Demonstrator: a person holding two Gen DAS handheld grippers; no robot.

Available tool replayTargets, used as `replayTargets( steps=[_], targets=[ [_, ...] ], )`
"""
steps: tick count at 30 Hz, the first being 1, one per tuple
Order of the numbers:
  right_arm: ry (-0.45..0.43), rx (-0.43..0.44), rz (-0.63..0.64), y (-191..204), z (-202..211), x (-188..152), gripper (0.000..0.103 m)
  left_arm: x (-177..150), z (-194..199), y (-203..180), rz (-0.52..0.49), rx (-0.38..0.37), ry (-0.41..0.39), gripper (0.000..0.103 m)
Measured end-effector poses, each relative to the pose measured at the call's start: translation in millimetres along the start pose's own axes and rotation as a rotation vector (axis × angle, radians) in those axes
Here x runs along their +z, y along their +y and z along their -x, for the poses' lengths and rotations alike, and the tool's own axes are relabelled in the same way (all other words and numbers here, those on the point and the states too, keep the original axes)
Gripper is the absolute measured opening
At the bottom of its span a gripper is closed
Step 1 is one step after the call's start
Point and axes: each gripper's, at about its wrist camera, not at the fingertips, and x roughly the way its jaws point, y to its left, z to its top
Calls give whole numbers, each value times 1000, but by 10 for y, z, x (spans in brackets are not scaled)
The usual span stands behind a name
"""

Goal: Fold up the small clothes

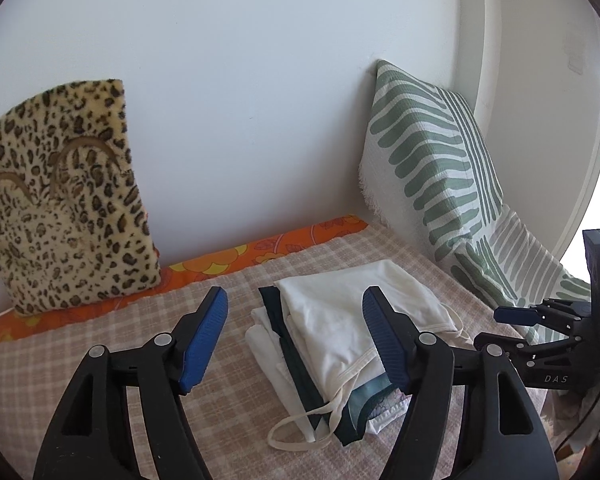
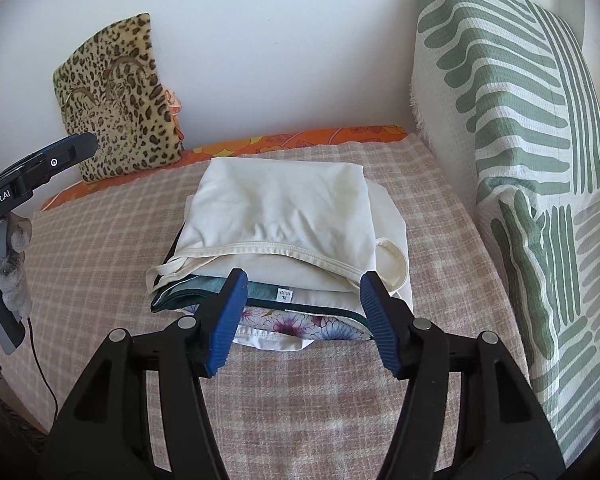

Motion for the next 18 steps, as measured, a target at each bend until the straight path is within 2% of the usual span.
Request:
replayTargets(
  steps=[9, 18],
  targets=[
    [-50, -8, -21, 286, 318, -98, 73, -144, 521, 5, -17, -3, -37, 75],
    [-86, -8, -29, 666, 495, -283, 81, -423, 1020, 23, -47, -6, -53, 80]
  ],
)
